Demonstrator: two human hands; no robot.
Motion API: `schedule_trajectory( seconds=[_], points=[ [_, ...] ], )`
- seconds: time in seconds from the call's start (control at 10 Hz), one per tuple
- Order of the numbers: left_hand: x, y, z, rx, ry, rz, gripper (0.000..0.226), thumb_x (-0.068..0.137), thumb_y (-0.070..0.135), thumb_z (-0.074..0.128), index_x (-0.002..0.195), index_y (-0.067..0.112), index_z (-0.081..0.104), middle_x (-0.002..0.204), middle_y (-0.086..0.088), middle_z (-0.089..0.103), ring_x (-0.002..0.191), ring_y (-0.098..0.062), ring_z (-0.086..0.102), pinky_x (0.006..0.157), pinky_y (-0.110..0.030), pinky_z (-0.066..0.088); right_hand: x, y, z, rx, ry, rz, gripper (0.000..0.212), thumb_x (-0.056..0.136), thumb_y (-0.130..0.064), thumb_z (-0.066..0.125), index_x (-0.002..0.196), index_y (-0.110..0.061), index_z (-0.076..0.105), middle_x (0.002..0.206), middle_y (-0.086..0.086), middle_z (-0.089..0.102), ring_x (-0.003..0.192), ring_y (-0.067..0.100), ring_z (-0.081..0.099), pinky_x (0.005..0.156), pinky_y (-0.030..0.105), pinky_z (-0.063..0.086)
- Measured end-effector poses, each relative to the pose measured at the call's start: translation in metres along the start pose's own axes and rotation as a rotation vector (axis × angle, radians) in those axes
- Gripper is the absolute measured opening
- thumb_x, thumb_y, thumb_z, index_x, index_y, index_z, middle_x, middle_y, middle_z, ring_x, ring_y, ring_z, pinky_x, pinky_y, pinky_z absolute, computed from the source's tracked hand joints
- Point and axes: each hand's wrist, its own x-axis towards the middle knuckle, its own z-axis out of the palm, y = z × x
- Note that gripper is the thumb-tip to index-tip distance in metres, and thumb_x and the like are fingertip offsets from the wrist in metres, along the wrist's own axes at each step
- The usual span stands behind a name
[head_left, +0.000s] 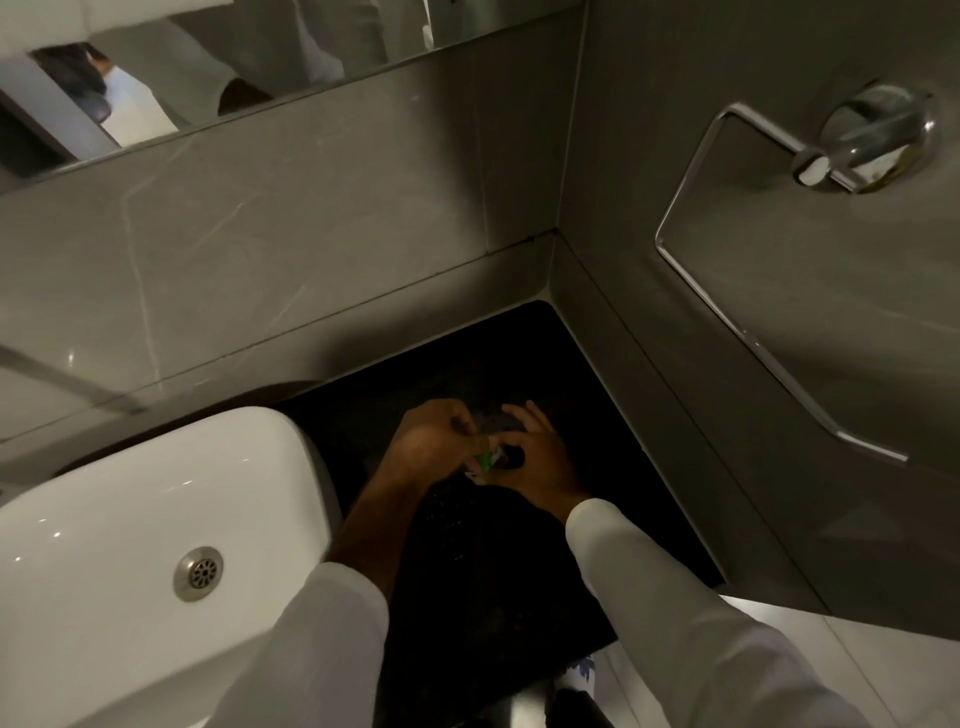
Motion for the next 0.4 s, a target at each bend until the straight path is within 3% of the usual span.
schedule_trajectory(
  seconds=[0.3, 0.4],
  points=[
    [-0.013, 0.002, 0.001, 0.024, 0.088, 0.017, 0.022, 0.071, 0.043, 0.086, 0.068, 0.031, 0.068, 0.057, 0.014, 0.070, 0.052, 0.010, 0.064, 0.043, -0.005, 0.042, -0.003, -0.001, 0.003, -0.019, 0.016, 0.016, 0.063, 0.070, -0.046, 0.089, 0.128, -0.029, 0.072, 0.167, -0.002, 0.033, 0.161, 0.029, 0.012, 0.126, 0.058, 0.026],
    [-0.025, 0.004, -0.007, -0.091, 0.159, -0.051, 0.041, 0.059, 0.068, 0.082, 0.070, 0.030, 0.072, 0.064, 0.012, 0.073, 0.058, 0.002, 0.067, 0.044, -0.012, 0.045, -0.013, 0.006, -0.004, -0.254, -0.037, -0.013, 0.097, 0.073, -0.052, 0.085, 0.157, -0.033, 0.039, 0.173, 0.001, 0.017, 0.162, 0.029, 0.006, 0.127, 0.061, 0.020]
  ],
)
